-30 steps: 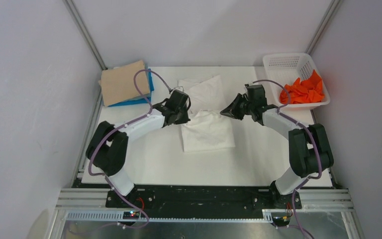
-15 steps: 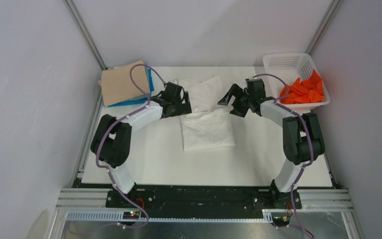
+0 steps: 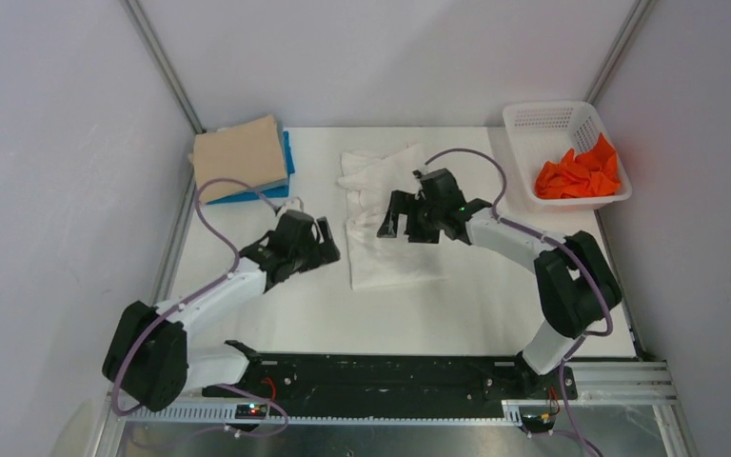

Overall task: Fold and stack the t-shirts
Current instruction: Fold the folded rectangular tshirt in 1/3 of the way

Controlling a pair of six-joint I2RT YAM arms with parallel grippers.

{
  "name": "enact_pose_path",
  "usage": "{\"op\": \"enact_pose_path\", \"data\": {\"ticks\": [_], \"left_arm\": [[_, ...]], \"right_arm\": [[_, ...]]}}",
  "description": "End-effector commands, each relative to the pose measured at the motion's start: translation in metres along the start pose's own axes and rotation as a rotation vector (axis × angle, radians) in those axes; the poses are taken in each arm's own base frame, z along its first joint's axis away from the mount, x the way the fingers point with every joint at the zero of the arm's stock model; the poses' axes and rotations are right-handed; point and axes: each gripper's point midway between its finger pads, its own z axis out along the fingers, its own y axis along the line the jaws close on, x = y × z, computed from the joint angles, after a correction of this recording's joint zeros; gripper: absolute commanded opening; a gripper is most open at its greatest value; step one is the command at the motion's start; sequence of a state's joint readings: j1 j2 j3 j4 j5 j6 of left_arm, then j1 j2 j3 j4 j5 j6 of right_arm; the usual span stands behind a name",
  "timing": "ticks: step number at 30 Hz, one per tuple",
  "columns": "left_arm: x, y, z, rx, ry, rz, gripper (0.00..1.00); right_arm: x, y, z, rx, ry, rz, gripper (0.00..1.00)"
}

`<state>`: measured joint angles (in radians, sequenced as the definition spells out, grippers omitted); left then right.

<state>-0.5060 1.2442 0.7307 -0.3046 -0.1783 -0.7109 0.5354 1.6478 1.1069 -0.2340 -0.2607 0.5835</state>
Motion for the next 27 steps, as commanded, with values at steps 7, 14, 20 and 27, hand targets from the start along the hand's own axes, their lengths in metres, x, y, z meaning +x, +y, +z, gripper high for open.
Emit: {"op": "enact_pose_path", "data": {"ticks": [7,14,20,27], "left_arm": [[0.040,0.010,-0.025,0.074,0.009,-0.073,1.00],[0.054,0.008,-0.028,0.095,0.031,-0.081,1.00],[0.062,-0.003,-0.019,0.097,0.063,-0.068,1.00],[0.073,-0.046,0.000,0.232,0.127,-0.103,0.89]], "right_arm": [[-0.034,0.032,0.071,-0.129,-0.025,-0.010,0.99],[-0.110,0.028,0.108,-0.056,-0.137,-0.021,0.99],[-0.140,0.032,0.085,-0.054,-0.173,-0.022,0.99],[-0.098,-0.032,-0.003,0.052,-0.218,0.107,0.99]]}}
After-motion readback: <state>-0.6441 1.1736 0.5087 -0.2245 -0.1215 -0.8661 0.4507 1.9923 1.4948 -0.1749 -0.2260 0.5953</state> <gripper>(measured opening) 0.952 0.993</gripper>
